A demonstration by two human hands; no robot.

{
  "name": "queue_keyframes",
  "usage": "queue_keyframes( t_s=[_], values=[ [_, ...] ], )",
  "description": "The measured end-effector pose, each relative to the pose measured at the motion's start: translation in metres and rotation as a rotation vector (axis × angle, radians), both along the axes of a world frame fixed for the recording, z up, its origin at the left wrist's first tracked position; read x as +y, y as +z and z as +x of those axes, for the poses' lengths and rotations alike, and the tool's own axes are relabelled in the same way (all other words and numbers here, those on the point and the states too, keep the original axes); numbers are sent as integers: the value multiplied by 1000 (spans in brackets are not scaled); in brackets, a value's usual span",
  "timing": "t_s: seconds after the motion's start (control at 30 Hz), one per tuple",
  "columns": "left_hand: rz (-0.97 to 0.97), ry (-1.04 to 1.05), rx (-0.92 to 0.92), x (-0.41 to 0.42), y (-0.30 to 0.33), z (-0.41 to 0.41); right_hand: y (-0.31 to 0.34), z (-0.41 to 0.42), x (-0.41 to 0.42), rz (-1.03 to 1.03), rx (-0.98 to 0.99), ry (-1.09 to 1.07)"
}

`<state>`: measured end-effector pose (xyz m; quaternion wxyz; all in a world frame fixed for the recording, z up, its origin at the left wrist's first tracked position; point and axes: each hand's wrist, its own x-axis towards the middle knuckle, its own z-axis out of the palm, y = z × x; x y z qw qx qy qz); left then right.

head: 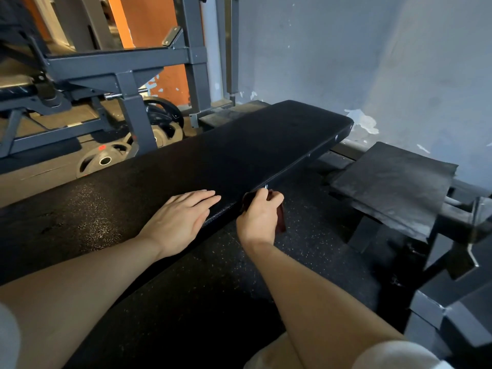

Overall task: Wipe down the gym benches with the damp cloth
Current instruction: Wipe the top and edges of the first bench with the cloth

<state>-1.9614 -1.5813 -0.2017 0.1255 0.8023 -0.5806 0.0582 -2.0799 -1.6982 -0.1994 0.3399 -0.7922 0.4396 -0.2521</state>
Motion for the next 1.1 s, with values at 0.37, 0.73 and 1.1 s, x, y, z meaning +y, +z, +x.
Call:
queue_keyframes(
  t_s=[0.37, 0.73, 1.1],
  values=[
    [26, 13, -39, 0, 0, -1, -2, -1, -11, 42, -55, 18],
    [34, 1, -49, 1, 0, 0, 6, 10, -33, 383, -278, -145],
    [71, -2, -86, 0, -1, 1, -17, 10, -28, 619, -453, -312]
  ],
)
